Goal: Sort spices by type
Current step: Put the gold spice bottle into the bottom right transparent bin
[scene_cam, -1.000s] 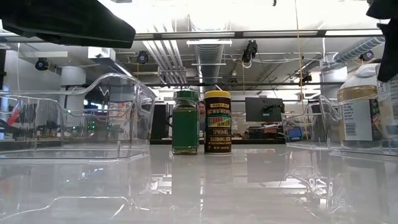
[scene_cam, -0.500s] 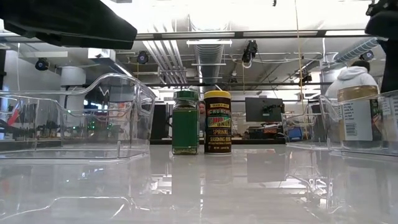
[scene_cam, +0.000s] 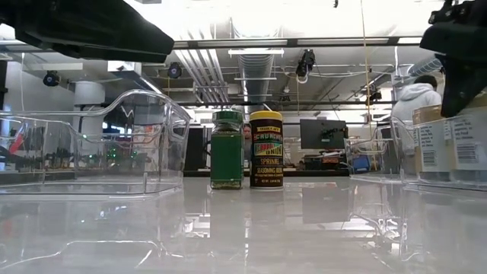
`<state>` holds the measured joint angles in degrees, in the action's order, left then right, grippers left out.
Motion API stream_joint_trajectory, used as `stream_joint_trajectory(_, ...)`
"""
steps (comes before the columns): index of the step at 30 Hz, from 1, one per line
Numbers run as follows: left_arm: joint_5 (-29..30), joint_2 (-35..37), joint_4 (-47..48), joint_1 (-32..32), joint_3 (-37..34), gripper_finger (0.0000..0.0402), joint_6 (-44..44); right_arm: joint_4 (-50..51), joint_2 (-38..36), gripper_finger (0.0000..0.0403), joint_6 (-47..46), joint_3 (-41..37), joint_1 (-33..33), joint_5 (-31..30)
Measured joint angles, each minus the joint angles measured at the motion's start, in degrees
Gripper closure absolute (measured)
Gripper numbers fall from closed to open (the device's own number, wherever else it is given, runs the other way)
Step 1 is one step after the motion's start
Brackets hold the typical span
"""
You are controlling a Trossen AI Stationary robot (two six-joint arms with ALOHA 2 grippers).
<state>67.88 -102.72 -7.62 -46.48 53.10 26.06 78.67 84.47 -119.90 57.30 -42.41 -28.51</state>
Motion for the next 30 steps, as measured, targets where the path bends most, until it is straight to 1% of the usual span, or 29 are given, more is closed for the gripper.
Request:
stream_joint_trajectory(7,-0.5,-0.2,0.0,0.0,0.0,0.0079,0.1,-0.2,0.8,0.0125,0.0,-0.5,0.0,-0.3)
stream_joint_trajectory(13,-0.6,-0.2,-0.1,0.0,0.0,0.0079,0.2,-0.2,1.2,0.0097,0.5,-1.2,0.0,-0.2)
stream_joint_trajectory(24,-1.3,-0.2,-0.1,0.0,0.0,0.0079,0.2,1.5,0.9,0.006,1.5,-0.6,0.0,0.7)
stream_joint_trajectory(30,-1.4,-0.2,0.0,0.1,0.0,0.0079,0.2,4.3,-0.5,0.0049,3.1,0.9,0.0,3.5)
